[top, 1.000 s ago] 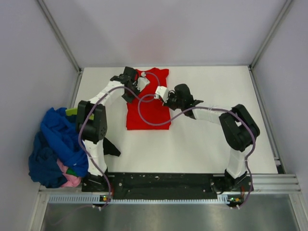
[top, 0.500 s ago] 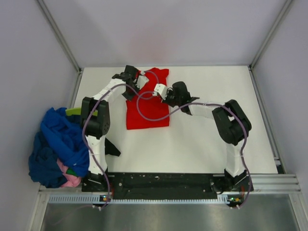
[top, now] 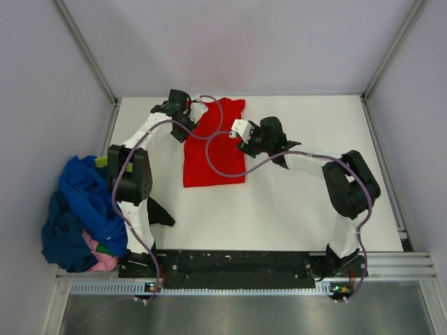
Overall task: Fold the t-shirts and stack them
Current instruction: Fold the folded rectangular tshirt in 1/3 of the way, then grab one side of the 2/3 rectangular tshirt with both arms
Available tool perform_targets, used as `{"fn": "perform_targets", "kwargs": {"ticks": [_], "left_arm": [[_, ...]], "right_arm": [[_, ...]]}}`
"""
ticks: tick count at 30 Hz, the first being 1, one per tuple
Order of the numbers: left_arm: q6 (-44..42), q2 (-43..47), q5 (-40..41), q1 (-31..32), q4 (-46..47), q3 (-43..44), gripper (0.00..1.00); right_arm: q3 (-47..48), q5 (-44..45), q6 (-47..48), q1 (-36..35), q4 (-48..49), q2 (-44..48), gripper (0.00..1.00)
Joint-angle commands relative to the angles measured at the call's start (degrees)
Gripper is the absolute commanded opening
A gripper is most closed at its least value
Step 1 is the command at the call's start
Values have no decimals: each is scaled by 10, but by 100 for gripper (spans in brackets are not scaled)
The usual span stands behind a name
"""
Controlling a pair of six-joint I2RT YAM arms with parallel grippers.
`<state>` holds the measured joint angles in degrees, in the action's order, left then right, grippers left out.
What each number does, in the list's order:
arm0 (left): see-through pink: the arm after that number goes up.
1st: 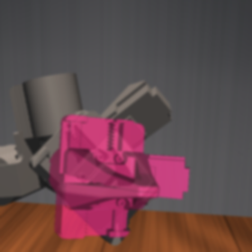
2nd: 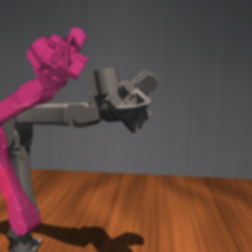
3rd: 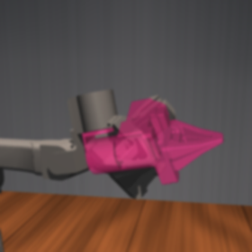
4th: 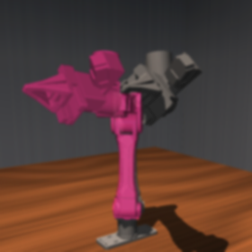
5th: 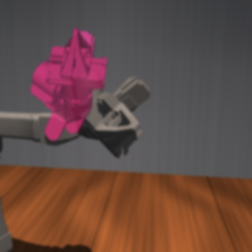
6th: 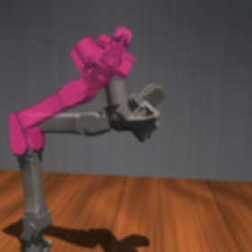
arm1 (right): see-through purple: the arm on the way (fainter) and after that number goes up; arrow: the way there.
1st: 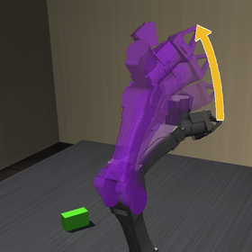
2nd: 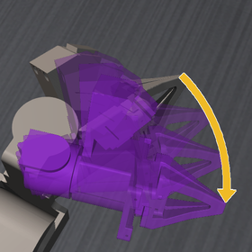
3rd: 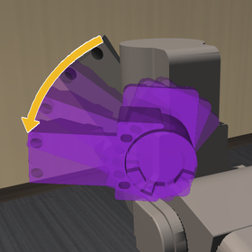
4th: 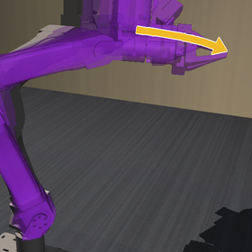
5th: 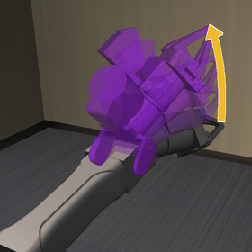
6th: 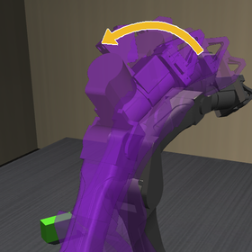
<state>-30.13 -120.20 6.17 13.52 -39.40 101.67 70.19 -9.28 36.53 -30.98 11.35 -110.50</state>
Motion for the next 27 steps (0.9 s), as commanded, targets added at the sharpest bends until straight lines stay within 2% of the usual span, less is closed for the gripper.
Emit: {"fn": "perform_targets", "kwargs": {"ticks": [1, 4, 6, 8, 16, 18, 20, 23, 27], "left_arm": [[-101, 168, -198, 2, -4, -120, 45], [-211, 241, -292, 3, -27, -225, 54], [-259, 280, -307, 4, -10, -306, 61], [-284, 305, -305, 5, 16, -362, 62], [-317, 301, -294, 13, 49, -444, 62], [-311, 290, -288, 17, 53, -449, 61], [-303, 275, -283, 18, 52, -450, 60], [-281, 248, -265, 20, 64, -447, 55], [-271, 233, -258, 23, 68, -448, 40]], "right_arm": [[-100, -208, 91, -10, -9, 138, 63], [-176, -220, 178, -36, -32, 176, 66], [-199, -203, 211, -58, -50, 179, 66], [-210, -179, 229, -78, -56, 169, 66], [-159, -94, 237, -107, -79, 94, 59], [-152, -84, 236, -108, -82, 82, 55], [-146, -64, 221, -108, -80, 70, 45], [-138, -38, 215, -108, -97, 58, 36], [-139, -34, 216, -109, -101, 63, 12]]}}
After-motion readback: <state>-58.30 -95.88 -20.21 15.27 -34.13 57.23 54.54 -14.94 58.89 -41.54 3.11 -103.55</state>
